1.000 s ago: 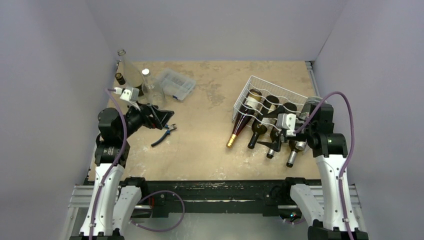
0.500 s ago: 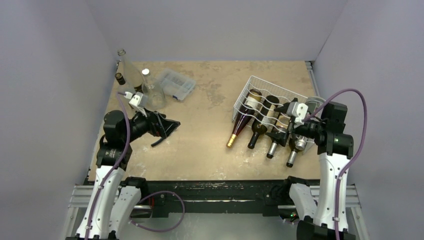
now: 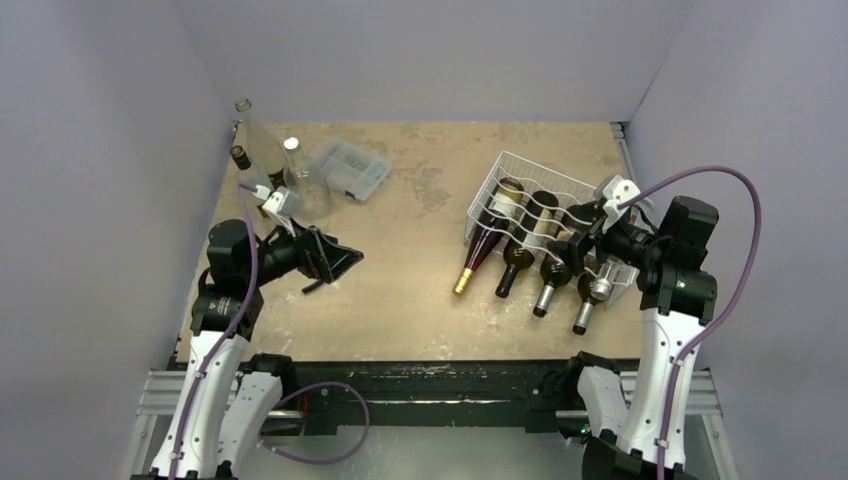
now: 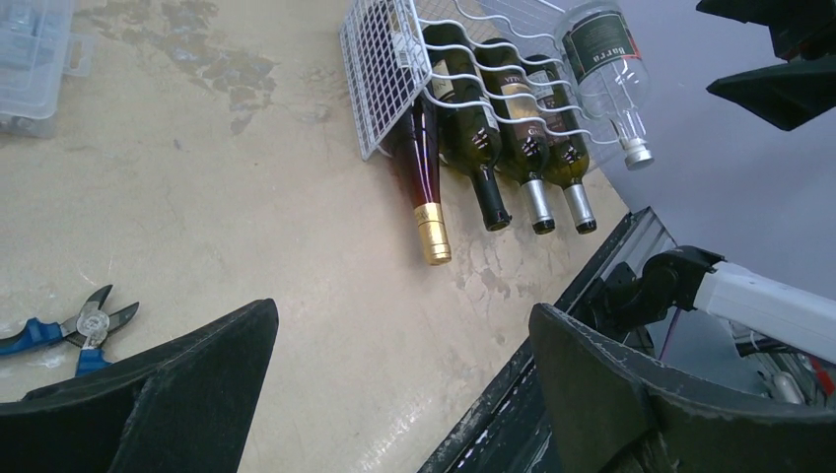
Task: Take the wine bottle off the wine rack
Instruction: Pick up the wine bottle from the wine rack.
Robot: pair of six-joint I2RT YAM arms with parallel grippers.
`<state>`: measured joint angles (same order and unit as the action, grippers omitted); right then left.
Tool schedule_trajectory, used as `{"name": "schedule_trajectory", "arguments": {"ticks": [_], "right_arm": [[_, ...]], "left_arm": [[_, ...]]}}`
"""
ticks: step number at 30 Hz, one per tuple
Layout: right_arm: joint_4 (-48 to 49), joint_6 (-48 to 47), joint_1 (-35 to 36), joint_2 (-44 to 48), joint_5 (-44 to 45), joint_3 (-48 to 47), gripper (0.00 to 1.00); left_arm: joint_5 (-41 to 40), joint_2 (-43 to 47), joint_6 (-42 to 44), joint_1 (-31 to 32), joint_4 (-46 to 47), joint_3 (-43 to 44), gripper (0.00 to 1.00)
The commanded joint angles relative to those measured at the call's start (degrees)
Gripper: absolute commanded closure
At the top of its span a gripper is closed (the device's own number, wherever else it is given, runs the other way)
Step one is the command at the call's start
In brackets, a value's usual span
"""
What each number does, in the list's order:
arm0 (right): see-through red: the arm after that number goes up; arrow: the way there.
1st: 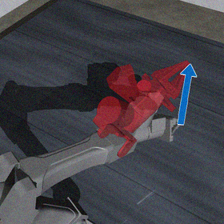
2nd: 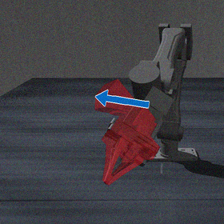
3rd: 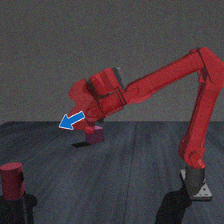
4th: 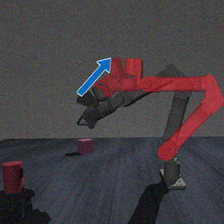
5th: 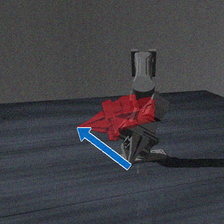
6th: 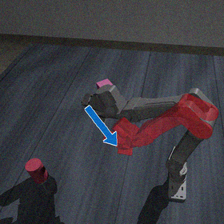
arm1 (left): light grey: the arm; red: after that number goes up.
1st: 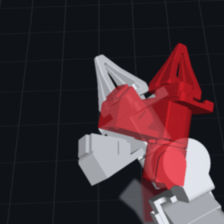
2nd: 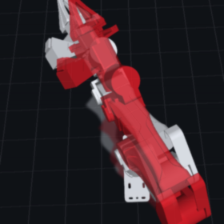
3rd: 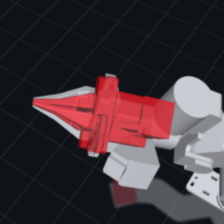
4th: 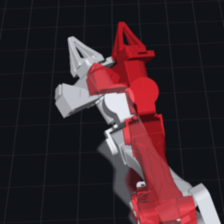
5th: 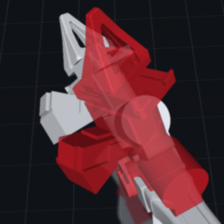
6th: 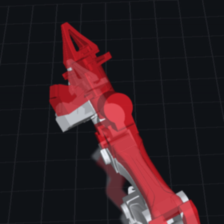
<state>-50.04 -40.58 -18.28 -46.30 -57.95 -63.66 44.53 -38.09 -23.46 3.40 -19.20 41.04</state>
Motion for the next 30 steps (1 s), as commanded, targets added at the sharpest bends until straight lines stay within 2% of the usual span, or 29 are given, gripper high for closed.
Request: {"name": "schedule_trajectory", "arguments": {"ticks": [1, 6, 9, 16, 21, 30], "right_arm": [[9.03, 14.09, -0.78, 0.09, 11.52, -1.60, 0.01], [11.19, 20.98, -1.76, -0.69, 19.02, -1.06, 0.01], [9.14, 23.43, -2.54, -1.55, 22.70, -2.19, 0.01], [-2.04, 22.16, -3.75, -4.34, 27.91, -4.97, 0.01], [-3.91, 22.88, -4.37, -2.65, 34.55, -3.54, 0.02], [-4.68, 23.88, -5.88, -3.86, 39.92, -3.02, 0.08]], "left_arm": [[-0.15, 0.36, 0.23, 0.07, -0.68, 2.74, 0.00], [-0.61, -0.06, 0.04, 0.05, -1.25, 3.00, 0.00], [-0.31, 0.10, -0.16, 0.03, -1.28, 3.12, 0.00], [-0.38, -0.34, -0.15, 0.11, -2.34, 3.69, 0.00], [-0.38, -1.12, 0.17, 1.06, -3.72, 4.50, 0.00], [-1.64, -0.82, 1.17, 2.41, -5.14, 5.13, 0.00]]}}
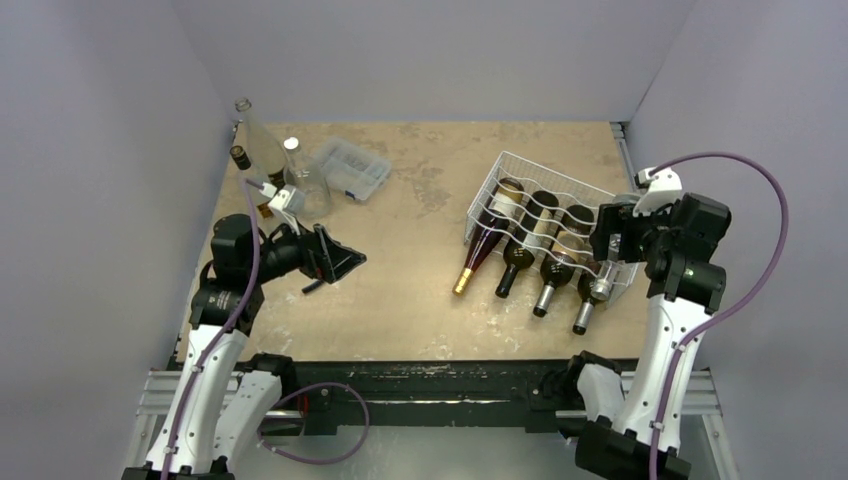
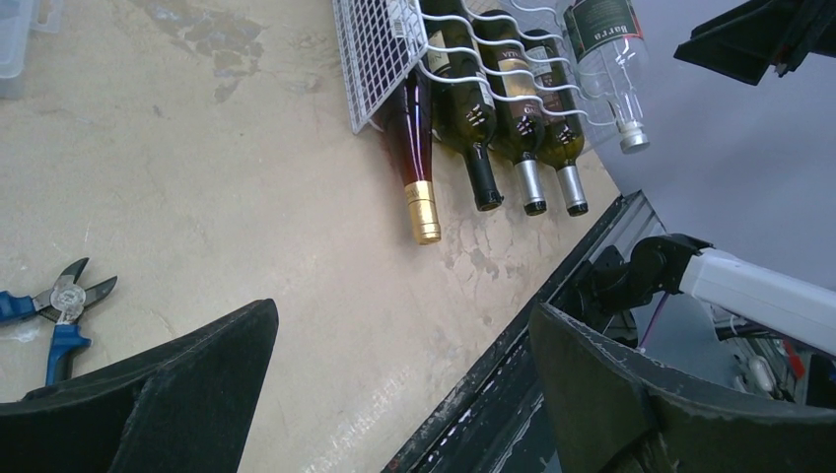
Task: Take the wine bottle off the wine rack
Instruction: Pick up the wine bottle from the wine rack.
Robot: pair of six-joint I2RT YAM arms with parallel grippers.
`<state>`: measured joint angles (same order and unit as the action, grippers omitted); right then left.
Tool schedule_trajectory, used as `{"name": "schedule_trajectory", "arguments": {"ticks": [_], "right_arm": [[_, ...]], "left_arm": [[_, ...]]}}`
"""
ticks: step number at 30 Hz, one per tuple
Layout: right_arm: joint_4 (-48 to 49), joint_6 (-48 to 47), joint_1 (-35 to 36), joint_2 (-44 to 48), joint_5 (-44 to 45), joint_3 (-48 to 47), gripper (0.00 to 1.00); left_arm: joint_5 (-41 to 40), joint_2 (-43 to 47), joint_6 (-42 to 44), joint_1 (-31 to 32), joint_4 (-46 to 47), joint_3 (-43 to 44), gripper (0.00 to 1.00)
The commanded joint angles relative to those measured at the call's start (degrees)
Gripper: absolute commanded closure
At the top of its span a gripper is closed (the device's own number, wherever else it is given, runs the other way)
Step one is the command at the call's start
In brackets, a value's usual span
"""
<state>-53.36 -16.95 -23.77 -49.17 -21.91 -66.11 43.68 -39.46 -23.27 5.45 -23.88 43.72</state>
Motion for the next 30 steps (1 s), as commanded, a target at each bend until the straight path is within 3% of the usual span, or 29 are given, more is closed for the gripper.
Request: {"name": "schedule_trajectory", "arguments": {"ticks": [1, 10, 30], "right_arm": [[-2.15, -0.68, -0.38, -1.68, 4.23, -0.52, 0.08], [-4.46, -4.77, -0.36, -4.38, 8.66, 2.72, 0.11], [-3.24, -3.25, -0.40, -12.43, 8.47, 6.77, 0.25]], "left_arm": [[-1.15, 0.75, 1.13, 0.39, -0.68, 2.42, 0.00], [-2.02, 1.23, 1.56, 0.22, -1.09, 2.55, 0.00], [-2.39, 1.49, 1.89, 0.17, -1.41, 2.59, 0.00]]}}
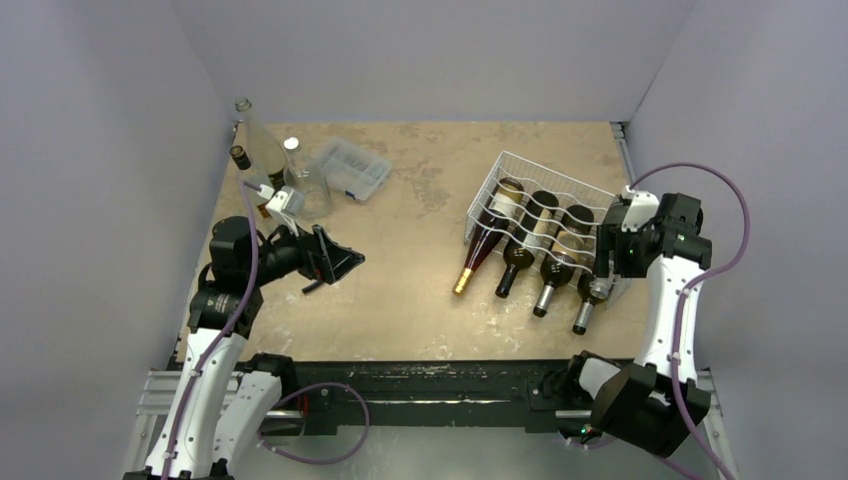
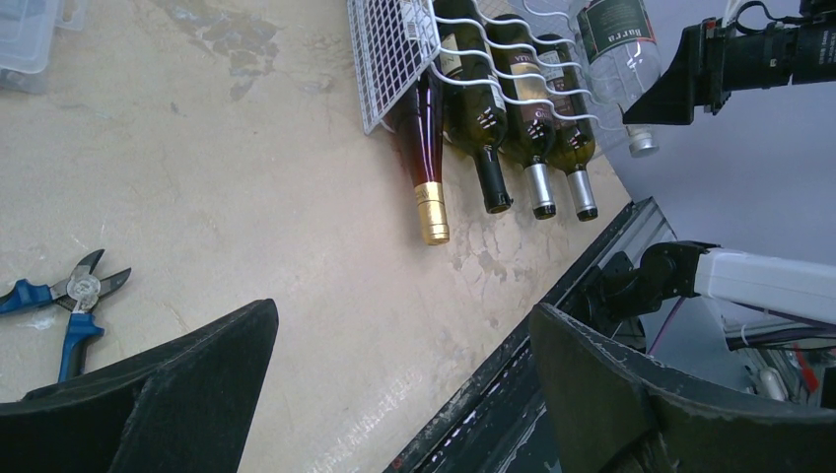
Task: Take the wine bottle off the wine rack
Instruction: Pick up the wine bottle from the wine rack.
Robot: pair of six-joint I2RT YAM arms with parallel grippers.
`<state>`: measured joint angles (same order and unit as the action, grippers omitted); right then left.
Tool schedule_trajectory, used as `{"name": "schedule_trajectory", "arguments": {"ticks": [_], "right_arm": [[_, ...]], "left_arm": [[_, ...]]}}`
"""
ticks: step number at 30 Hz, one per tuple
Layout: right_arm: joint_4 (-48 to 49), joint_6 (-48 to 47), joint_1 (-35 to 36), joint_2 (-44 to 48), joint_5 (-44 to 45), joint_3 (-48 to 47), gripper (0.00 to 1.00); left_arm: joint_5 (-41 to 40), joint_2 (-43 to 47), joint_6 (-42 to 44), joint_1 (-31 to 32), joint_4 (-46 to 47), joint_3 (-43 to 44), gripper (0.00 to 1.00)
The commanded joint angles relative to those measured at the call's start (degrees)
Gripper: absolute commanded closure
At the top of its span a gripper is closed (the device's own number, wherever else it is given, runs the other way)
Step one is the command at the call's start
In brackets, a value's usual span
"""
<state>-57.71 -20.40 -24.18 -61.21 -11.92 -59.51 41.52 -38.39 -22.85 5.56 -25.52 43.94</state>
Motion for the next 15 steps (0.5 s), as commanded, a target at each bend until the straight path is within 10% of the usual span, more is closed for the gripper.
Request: {"name": "schedule_trajectory", "arguments": {"ticks": [1, 15], "right_arm": [[1.20, 0.26, 0.03, -0.48, -1.60, 0.22, 0.26], [0.24, -1.12, 0.01, -3.66, -0.42, 0.36, 0.30]], "left_arm": [[-0.28, 0.42, 1.48, 0.11, 0.21, 2.42, 0.00], [-0.30, 0.42, 1.37, 0.05, 0.34, 2.31, 0.00]]}}
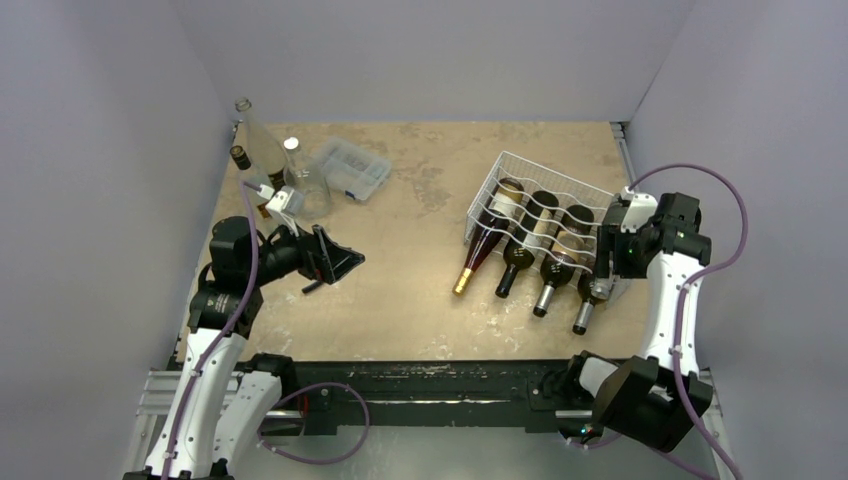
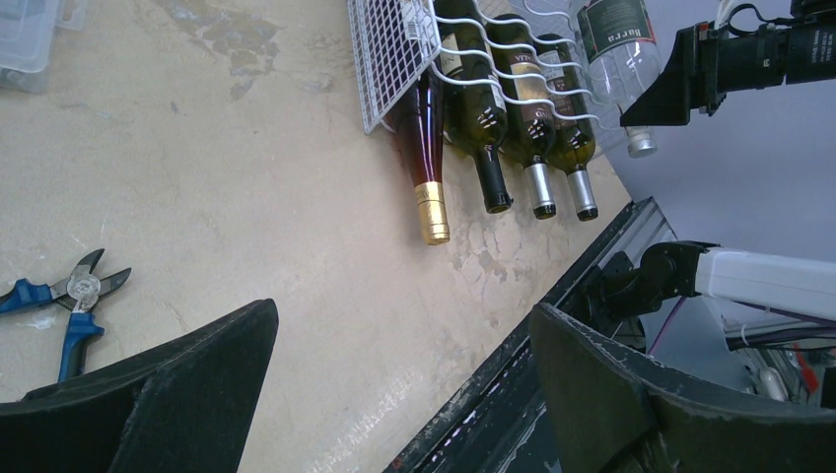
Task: Take the wine bottle off the wine rack
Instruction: Pick up the wine bottle from the wine rack.
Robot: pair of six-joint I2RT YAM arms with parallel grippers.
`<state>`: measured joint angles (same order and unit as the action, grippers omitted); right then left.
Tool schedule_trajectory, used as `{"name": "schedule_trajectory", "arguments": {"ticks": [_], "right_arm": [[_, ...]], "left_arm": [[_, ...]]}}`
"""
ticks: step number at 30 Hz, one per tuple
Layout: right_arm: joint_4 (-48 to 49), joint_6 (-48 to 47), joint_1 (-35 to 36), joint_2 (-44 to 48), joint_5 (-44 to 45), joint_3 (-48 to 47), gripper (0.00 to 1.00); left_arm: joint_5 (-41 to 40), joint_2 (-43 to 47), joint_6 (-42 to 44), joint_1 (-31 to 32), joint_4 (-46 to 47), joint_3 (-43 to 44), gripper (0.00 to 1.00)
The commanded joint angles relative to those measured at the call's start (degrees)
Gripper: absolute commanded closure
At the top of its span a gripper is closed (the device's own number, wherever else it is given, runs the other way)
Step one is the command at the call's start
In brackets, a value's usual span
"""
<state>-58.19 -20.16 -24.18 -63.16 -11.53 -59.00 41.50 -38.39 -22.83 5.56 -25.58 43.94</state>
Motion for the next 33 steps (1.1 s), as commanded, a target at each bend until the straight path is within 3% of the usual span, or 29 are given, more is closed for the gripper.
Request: {"name": "schedule_trajectory", "arguments": {"ticks": [1, 23, 33], "right_arm": [[0.74, -1.37, 0.04, -1.93, -0.78, -0.15, 0.30], [-1.04, -3.83, 0.03, -2.47, -4.47, 0.01, 0.42], [-1.34, -4.21, 0.02, -3.17, -5.96, -1.44, 0.54]], "left_arm": [[-0.32, 0.42, 1.38, -0.02, 0.44, 2.36, 0.00], [-0.23, 0.58, 1.12, -0.37, 0.72, 2.14, 0.00], [-0.23, 0.60, 1.12, -0.46, 0.77, 2.13, 0.00]]}}
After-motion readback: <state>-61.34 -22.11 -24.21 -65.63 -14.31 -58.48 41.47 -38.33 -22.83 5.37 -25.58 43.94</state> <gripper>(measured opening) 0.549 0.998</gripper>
